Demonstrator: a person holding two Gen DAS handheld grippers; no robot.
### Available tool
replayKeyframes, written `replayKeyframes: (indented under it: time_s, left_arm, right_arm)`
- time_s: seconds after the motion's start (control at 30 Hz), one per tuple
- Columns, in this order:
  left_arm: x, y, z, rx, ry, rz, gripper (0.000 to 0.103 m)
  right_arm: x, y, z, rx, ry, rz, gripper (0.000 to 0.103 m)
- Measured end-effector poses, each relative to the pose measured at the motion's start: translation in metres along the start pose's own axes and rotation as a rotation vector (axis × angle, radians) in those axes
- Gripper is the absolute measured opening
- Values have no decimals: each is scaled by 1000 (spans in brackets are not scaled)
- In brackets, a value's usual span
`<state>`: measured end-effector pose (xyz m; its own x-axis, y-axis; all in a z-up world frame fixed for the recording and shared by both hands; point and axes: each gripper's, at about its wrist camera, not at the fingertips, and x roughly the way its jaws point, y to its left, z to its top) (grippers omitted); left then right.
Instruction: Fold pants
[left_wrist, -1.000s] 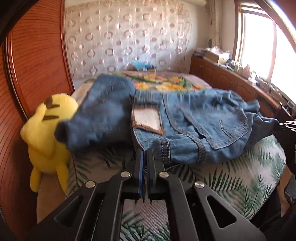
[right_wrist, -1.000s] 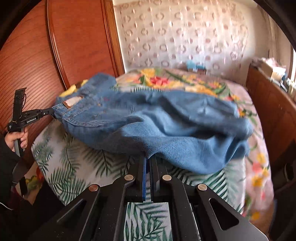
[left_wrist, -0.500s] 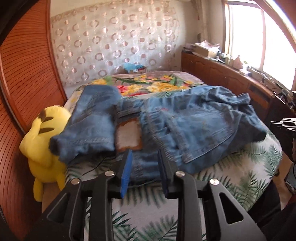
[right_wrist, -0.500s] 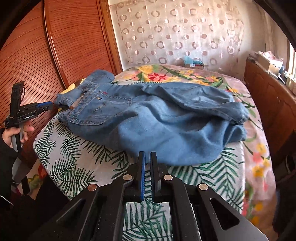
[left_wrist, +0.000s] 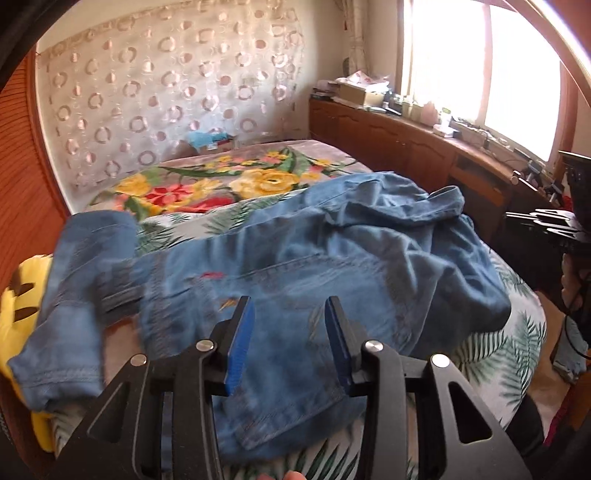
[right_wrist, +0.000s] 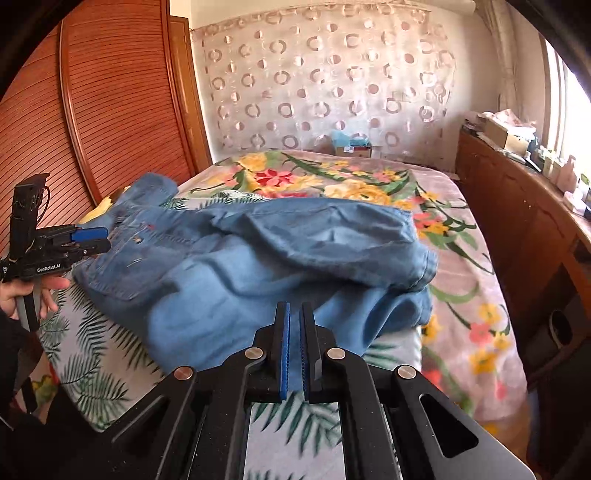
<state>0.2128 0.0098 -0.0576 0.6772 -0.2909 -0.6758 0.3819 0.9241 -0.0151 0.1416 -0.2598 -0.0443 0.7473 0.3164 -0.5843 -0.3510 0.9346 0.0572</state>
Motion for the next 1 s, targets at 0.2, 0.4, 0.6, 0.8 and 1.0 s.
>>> replayKeyframes:
  time_s: [0.2,0.4,0.6,0.8,1.0]
  left_arm:
    - [28,-11,14,-14,15,-6,40]
    - [42,-11,22,-34,21,-20,36]
    - [57,-18,33,-17,39,-29,20]
    - [67,-25,47,12,42,-45,9]
    - [81,-34,64,48,47,-68,0]
  right_arm:
    - [27,-11,16,-21,11,-7,5]
    - [54,-15,27,-44,28,-5,5]
    - [86,-22,39,-84,69,14,5]
    - [112,-26,49,-129,105,30,39]
    - [130,-23,53,-194,151,43,47]
